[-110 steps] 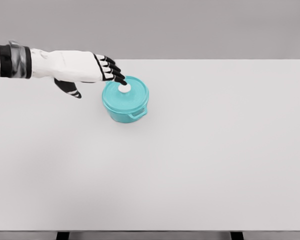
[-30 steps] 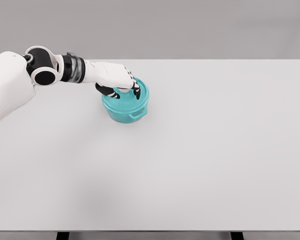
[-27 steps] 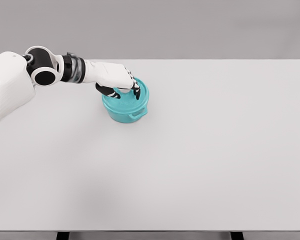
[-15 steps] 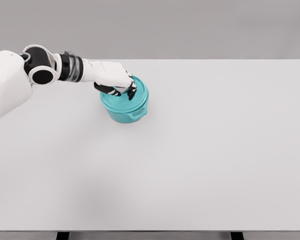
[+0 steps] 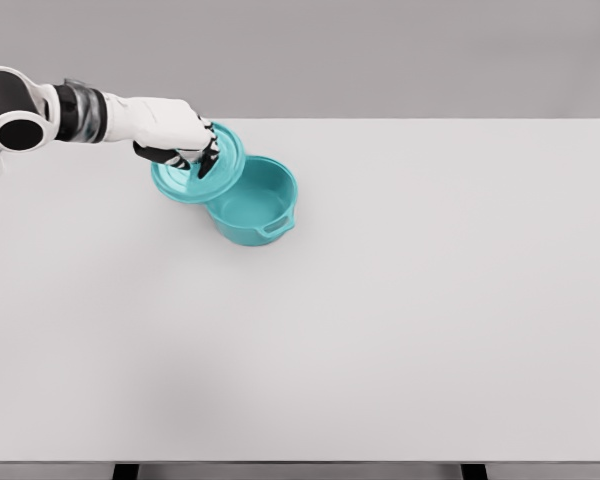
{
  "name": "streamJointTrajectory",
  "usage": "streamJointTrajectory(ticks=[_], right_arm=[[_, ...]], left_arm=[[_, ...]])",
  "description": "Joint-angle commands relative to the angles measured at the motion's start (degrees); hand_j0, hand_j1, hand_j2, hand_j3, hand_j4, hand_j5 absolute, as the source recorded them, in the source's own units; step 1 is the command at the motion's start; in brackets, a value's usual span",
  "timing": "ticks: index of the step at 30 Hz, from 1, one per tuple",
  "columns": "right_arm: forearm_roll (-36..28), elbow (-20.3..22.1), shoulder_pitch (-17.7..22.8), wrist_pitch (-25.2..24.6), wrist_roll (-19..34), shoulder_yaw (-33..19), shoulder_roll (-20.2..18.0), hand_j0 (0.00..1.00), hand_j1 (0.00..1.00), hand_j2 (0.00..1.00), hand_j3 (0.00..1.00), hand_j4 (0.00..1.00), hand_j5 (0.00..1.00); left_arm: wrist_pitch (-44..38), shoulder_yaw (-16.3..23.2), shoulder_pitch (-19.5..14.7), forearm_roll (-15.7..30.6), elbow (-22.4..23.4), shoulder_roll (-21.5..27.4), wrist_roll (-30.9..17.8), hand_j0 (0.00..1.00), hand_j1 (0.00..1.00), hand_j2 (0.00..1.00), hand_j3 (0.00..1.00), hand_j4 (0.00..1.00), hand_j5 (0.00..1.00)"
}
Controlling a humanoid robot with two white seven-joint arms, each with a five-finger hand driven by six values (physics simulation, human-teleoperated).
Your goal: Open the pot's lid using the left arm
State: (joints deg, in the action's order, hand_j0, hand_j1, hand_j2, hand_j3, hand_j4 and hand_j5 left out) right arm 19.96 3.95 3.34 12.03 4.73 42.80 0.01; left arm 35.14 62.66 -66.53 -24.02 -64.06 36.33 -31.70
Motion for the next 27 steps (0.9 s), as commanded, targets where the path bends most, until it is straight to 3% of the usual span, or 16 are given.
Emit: streamJointTrajectory(ticks=[1, 10, 21, 22, 24, 26, 27], right_arm=[[-0.01, 0.01, 0.0, 0.01, 0.01, 0.09, -0.01, 1.0, 1.0, 1.0, 1.0, 1.0, 1.0], [-0.01, 0.01, 0.0, 0.01, 0.01, 0.0, -0.01, 1.0, 1.0, 1.0, 1.0, 1.0, 1.0], [-0.01, 0.01, 0.0, 0.01, 0.01, 0.09, -0.01, 1.0, 1.0, 1.0, 1.0, 1.0, 1.0], [-0.01, 0.01, 0.0, 0.01, 0.01, 0.0, -0.01, 1.0, 1.0, 1.0, 1.0, 1.0, 1.0], [-0.01, 0.01, 0.0, 0.01, 0.01, 0.0, -0.01, 1.0, 1.0, 1.0, 1.0, 1.0, 1.0], [-0.01, 0.01, 0.0, 0.01, 0.01, 0.0, -0.01, 1.0, 1.0, 1.0, 1.0, 1.0, 1.0], [-0.01, 0.01, 0.0, 0.01, 0.01, 0.0, -0.01, 1.0, 1.0, 1.0, 1.0, 1.0, 1.0]], left_arm=[[-0.14, 0.01, 0.0, 0.03, -0.01, 1.73, -0.38, 0.34, 0.34, 0.34, 0.34, 0.34, 0.34], [-0.14, 0.19, 0.26, -5.59, 0.17, 4.63, -0.47, 0.34, 0.34, 0.34, 0.34, 0.34, 0.34], [-0.14, 0.27, 0.88, -8.5, 0.78, 6.74, -0.47, 0.4, 0.4, 0.4, 0.4, 0.4, 0.4], [-0.14, 0.27, 0.88, -8.5, 1.13, 6.83, -0.47, 0.48, 0.48, 0.48, 0.48, 0.48, 0.48], [-0.14, 0.01, 0.88, -8.32, 2.63, 6.83, -0.38, 0.77, 0.77, 0.77, 0.77, 0.77, 0.77], [-0.14, 0.01, 0.88, -8.23, 2.63, 6.74, -0.38, 0.97, 0.97, 0.97, 0.97, 0.97, 0.97], [-0.14, 0.1, 0.88, -8.15, 2.63, 6.83, -0.38, 1.0, 1.0, 1.0, 1.0, 1.0, 1.0]])
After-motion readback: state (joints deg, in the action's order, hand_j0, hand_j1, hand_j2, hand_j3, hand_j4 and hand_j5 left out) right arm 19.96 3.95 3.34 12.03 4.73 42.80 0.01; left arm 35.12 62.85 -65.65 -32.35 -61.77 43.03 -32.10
